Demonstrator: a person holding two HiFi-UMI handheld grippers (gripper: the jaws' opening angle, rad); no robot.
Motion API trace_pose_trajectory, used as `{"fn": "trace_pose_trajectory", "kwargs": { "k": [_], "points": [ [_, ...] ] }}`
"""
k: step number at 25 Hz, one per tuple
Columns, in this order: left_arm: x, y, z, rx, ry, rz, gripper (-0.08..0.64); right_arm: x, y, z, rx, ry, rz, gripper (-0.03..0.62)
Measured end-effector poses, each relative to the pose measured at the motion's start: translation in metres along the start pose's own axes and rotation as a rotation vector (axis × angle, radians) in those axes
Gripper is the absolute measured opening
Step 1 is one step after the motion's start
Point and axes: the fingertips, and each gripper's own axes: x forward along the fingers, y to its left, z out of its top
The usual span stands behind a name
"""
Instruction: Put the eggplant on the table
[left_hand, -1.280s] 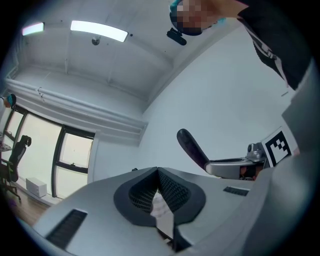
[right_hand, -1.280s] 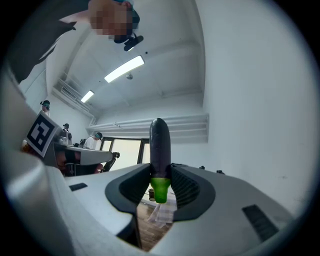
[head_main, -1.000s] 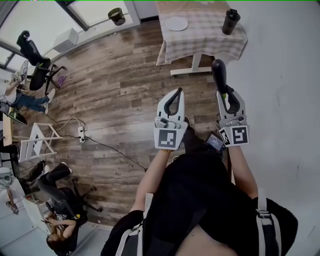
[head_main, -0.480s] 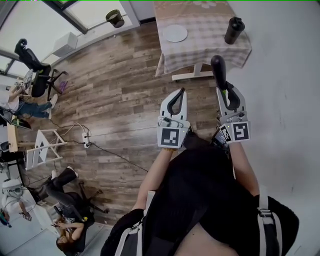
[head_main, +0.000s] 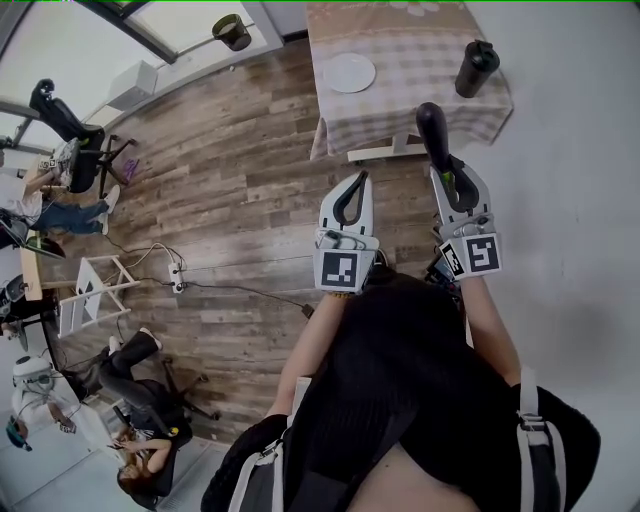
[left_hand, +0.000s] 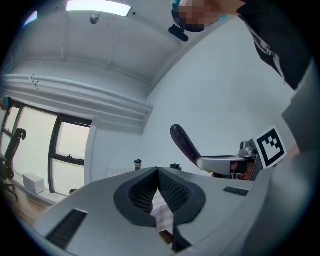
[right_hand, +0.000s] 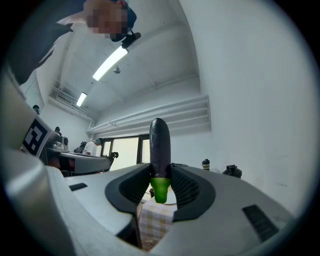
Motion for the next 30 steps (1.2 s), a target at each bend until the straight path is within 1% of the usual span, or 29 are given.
{"fn": "trace_pose_trajectory", "kwargs": {
  "k": [3, 7, 12, 14, 18, 21, 23, 26, 30],
  "points": [
    [0.010, 0.009, -0.007, -0.006, 0.019, 0.017, -0.011, 0.008, -0.012, -0.009, 0.006, 0.013, -0.019, 0.135],
    [0.026, 0.022, -0.017, -0.008, 0.019, 0.031, -0.011, 0.024, -0.022, -0.023, 0.013, 0.035, -0.020, 0.135],
    [0.051, 0.037, -0.033, -0.035, 0.039, 0.014, -0.011, 0.047, -0.035, -0.034, 0.004, 0.059, -0.038, 0.135],
    [0.064, 0.045, -0.034, -0.044, 0.036, 0.003, -0.011, 0.059, -0.042, -0.036, 0.004, 0.064, -0.052, 0.135],
    [0.091, 0.070, -0.032, -0.034, 0.032, -0.009, -0.011, 0.091, -0.052, -0.037, 0.004, 0.075, -0.063, 0.135],
    [0.110, 0.098, -0.034, -0.050, 0.039, 0.011, -0.011, 0.122, -0.057, -0.034, -0.029, 0.080, -0.053, 0.135],
    [0.124, 0.120, -0.030, -0.066, 0.018, 0.028, -0.011, 0.146, -0.059, -0.030, -0.054, 0.075, -0.047, 0.135],
    [0.141, 0.149, -0.023, -0.062, -0.012, 0.037, -0.011, 0.178, -0.059, -0.021, -0.099, 0.066, -0.035, 0.135],
    [0.163, 0.182, -0.026, -0.080, -0.022, 0.051, -0.011, 0.211, -0.066, -0.011, -0.170, 0.064, -0.035, 0.135]
  ]
}}
